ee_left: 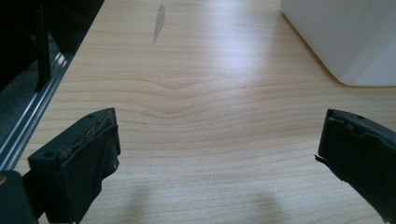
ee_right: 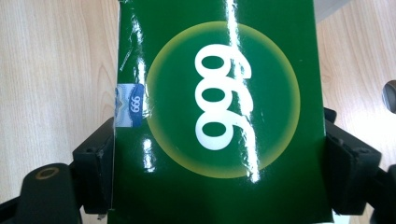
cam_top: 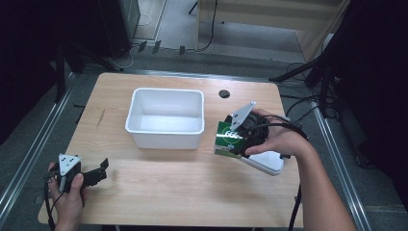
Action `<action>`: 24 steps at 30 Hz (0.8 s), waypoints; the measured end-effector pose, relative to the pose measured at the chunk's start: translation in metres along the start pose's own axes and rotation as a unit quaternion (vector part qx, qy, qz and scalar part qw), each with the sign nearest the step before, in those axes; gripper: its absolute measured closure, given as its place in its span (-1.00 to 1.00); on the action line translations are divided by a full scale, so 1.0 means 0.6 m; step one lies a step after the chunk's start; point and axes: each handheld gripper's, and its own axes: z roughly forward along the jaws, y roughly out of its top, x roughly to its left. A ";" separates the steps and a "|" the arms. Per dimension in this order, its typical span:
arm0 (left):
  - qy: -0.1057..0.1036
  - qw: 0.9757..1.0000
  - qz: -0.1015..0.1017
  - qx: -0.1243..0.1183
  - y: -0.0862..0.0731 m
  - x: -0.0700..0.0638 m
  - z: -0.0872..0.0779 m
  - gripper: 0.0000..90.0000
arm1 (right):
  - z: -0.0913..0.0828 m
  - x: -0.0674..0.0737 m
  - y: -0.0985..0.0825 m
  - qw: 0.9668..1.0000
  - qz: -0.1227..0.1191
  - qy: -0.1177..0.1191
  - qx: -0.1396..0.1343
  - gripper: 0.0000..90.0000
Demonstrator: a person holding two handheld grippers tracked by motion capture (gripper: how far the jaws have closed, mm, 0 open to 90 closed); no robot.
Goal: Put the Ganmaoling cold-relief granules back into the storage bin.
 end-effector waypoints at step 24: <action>-0.005 1.000 -0.003 -0.004 0.000 0.001 0.000 -1.00 | -0.037 -0.059 0.063 1.000 0.001 -0.002 -0.011 -0.63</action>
